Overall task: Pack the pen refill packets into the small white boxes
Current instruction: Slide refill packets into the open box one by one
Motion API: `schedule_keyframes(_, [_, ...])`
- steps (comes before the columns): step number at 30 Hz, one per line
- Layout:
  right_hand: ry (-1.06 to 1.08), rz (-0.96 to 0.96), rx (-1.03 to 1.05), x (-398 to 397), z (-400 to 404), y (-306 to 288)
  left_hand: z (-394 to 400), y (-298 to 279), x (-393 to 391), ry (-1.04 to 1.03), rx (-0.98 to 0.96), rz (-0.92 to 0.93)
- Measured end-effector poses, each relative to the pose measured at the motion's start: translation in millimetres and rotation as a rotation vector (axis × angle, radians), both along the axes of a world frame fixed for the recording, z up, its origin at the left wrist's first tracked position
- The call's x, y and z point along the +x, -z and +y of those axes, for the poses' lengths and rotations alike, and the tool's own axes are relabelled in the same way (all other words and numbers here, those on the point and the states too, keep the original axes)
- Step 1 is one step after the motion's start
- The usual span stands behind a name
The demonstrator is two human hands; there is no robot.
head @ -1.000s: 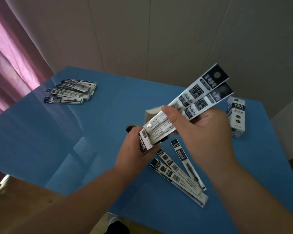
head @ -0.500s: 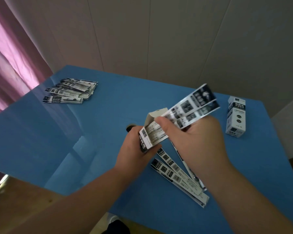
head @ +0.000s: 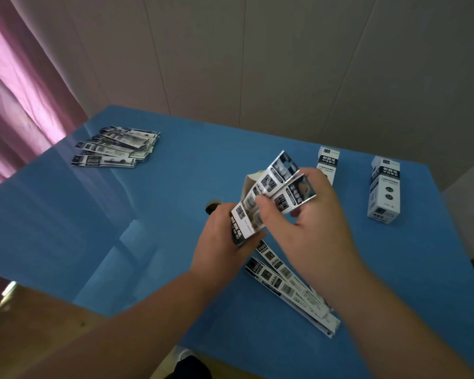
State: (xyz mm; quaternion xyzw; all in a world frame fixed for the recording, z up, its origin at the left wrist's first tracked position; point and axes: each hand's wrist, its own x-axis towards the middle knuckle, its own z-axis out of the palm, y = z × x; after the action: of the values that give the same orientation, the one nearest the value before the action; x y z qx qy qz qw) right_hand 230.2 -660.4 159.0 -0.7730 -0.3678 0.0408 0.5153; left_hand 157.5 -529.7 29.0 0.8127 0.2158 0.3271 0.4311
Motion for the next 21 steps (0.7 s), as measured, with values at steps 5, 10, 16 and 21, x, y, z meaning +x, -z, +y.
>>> schedule_keyframes(5, [0.024,0.011,0.007,-5,3,1,0,1,1,0.003,-0.014,0.009])
schedule_keyframes(10, [-0.019,0.076,-0.308,-3,9,2,0,4,3,0.024,-0.038,0.038])
schedule_keyframes(16, [0.029,-0.118,-0.361,4,-3,-1,-3,-4,-1,-0.016,-0.017,-0.014])
schedule_keyframes(21, [0.024,-0.086,-0.322,0,0,-2,-2,-1,4,0.005,-0.003,0.014])
